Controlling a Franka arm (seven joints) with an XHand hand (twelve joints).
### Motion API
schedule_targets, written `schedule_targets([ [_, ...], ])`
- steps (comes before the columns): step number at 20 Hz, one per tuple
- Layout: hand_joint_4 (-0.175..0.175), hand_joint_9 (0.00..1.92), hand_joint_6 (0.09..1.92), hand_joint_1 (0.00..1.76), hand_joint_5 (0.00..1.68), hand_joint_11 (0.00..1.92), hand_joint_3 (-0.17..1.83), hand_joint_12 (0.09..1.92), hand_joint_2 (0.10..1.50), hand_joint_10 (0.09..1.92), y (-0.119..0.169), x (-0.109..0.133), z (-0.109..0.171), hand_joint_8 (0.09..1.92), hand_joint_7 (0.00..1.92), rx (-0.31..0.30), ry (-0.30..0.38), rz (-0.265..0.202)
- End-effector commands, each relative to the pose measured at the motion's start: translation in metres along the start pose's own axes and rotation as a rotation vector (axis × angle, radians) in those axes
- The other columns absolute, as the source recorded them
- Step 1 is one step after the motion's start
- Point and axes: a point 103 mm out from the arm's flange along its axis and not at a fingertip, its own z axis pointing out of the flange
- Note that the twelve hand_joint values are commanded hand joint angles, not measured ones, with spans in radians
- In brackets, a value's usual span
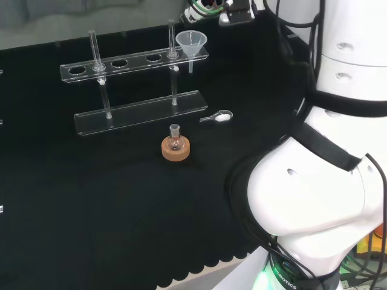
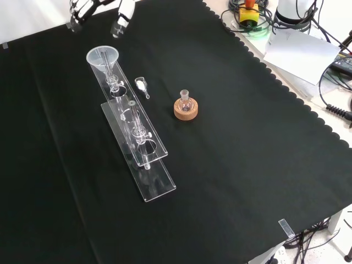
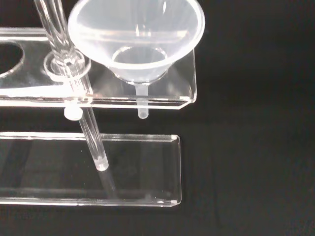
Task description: Pick up the funnel from the transparent funnel stand.
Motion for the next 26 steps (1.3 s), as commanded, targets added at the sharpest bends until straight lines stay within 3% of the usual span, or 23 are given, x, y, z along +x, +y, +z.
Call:
schedule_targets([
  [1, -0.002, 0.29, 0.09, 0.45, 0.22, 0.22, 0.19, 1.46, 0.89, 0.72, 0.019, -0.002, 0.019, 0.69, 0.07, 0.130, -0.002, -0.024],
  [5, 0.013, 0.20, 0.09, 0.49, 0.11, 0.27, 0.18, 1.48, 0.83, 0.77, 0.028, -0.003, 0.026, 0.57, 0.00, 0.208, -0.008, -0.028],
  [10, 0.019, 0.14, 0.09, 0.53, 0.05, 0.29, 0.18, 1.50, 0.80, 0.81, 0.033, -0.002, 0.032, 0.43, 0.00, 0.215, -0.034, -0.035],
  [26, 0.012, 0.19, 0.09, 0.58, 0.07, 0.36, 0.20, 1.48, 0.77, 0.83, 0.038, 0.006, 0.042, 0.53, 0.00, 0.226, -0.106, -0.057],
])
